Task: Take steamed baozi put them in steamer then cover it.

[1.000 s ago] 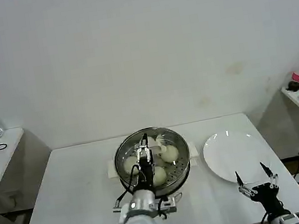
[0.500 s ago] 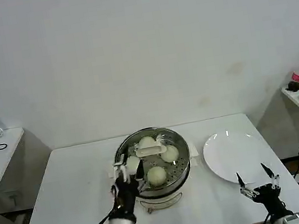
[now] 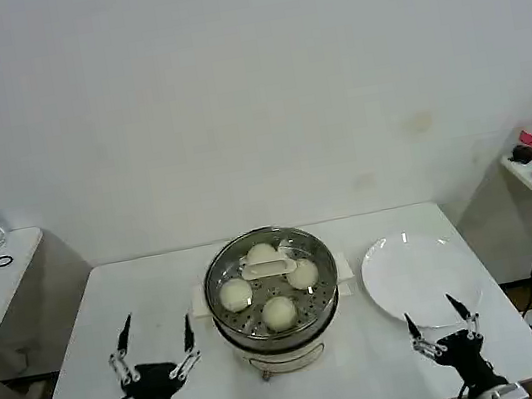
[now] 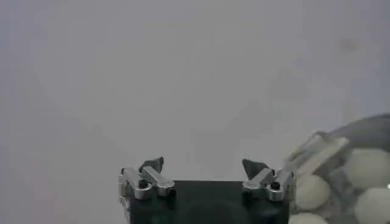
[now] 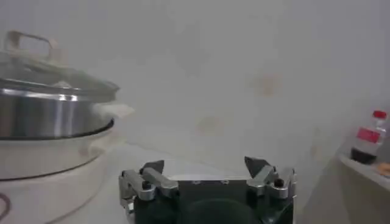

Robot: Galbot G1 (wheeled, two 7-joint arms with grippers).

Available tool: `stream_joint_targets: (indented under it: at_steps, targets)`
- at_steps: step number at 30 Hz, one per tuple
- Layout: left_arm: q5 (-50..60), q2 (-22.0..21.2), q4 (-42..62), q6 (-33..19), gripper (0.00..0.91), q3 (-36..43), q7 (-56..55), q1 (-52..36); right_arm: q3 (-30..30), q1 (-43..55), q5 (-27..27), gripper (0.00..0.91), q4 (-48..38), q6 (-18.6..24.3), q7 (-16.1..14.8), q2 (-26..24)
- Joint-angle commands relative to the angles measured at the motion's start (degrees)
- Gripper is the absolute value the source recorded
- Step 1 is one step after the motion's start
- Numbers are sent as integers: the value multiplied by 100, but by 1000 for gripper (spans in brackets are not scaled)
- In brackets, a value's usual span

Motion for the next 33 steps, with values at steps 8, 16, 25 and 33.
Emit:
stream_joint_targets:
  at_steps: [8, 16, 25, 33]
  targets:
    - [-2546, -71, 775, -404, 907, -619, -349, 951, -489, -404, 646, 907, 593, -764, -38, -331]
    - [-2390, -127, 776, -493, 907, -518, -247, 972, -484, -457, 610, 907, 601, -700, -115, -343]
    - [-2313, -120, 785, -431, 907, -498, -262, 994, -549, -530, 566, 907, 604, -704, -108, -331]
    - [-2220, -123, 755, -277, 907, -493, -264, 1010, -794, -611, 671, 907, 597, -516, -11, -550]
